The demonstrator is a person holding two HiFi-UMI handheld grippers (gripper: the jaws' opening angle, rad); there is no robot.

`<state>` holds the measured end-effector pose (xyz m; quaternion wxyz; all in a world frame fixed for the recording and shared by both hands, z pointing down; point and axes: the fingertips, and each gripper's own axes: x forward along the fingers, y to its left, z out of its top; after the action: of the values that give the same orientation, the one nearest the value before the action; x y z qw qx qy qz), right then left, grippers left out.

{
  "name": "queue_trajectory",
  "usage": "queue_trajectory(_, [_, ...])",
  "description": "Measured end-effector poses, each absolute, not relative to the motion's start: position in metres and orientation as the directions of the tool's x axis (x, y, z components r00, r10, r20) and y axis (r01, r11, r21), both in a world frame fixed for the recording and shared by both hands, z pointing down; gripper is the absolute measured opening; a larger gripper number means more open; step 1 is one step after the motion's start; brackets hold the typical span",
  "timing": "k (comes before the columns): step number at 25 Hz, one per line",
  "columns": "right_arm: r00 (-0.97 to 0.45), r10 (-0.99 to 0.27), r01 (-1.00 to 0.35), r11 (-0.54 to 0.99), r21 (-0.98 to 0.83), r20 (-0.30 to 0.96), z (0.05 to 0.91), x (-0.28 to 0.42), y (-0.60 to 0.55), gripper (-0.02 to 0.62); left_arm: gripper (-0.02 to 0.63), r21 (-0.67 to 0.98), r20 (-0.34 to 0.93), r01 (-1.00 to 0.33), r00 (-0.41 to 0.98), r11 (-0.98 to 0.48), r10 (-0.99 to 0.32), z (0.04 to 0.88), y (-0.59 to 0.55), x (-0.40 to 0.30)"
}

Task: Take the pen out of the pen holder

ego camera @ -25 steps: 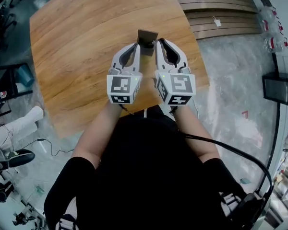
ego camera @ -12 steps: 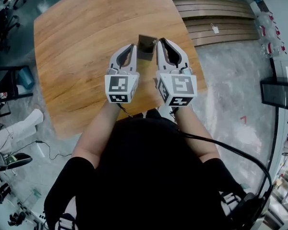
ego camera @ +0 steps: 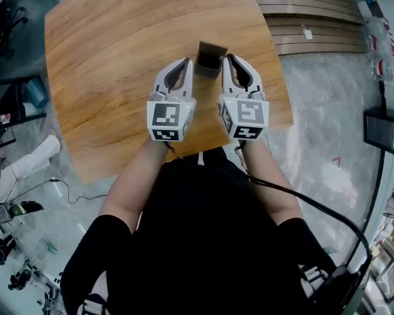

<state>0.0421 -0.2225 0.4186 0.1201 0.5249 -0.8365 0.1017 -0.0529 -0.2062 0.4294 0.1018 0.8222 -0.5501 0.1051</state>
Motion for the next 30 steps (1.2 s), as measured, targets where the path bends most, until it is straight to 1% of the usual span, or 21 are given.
queue_trajectory(6, [-0.411, -0.828, -0.903, 0.428, -0.045, 0.382, 0.476, 0.037, -0.227, 0.017, 0.000, 0.064, 0.322, -0.925, 0.375, -0.375, -0.869, 0.464, -0.215, -0.054])
queue_trajectory(14, [-0.419, -0.813, -0.895, 0.444, -0.035, 0.405, 0.510, 0.024, -0.213, 0.017, 0.000, 0.083, 0.346, -0.934, 0.353, -0.347, -0.869, 0.486, -0.214, -0.063])
queue_trajectory(24, [-0.415, -0.801, -0.902, 0.425, -0.077, 0.433, 0.518, 0.029, -0.205, 0.017, 0.000, 0.083, 0.358, -0.935, 0.350, -0.344, -0.866, 0.490, -0.200, -0.061])
queue_trajectory(30, [-0.421, -0.805, -0.900, 0.428, -0.083, 0.418, 0.509, 0.031, -0.200, 0.017, 0.000, 0.077, 0.343, -0.938, 0.344, -0.339, -0.874, 0.482, -0.196, -0.060])
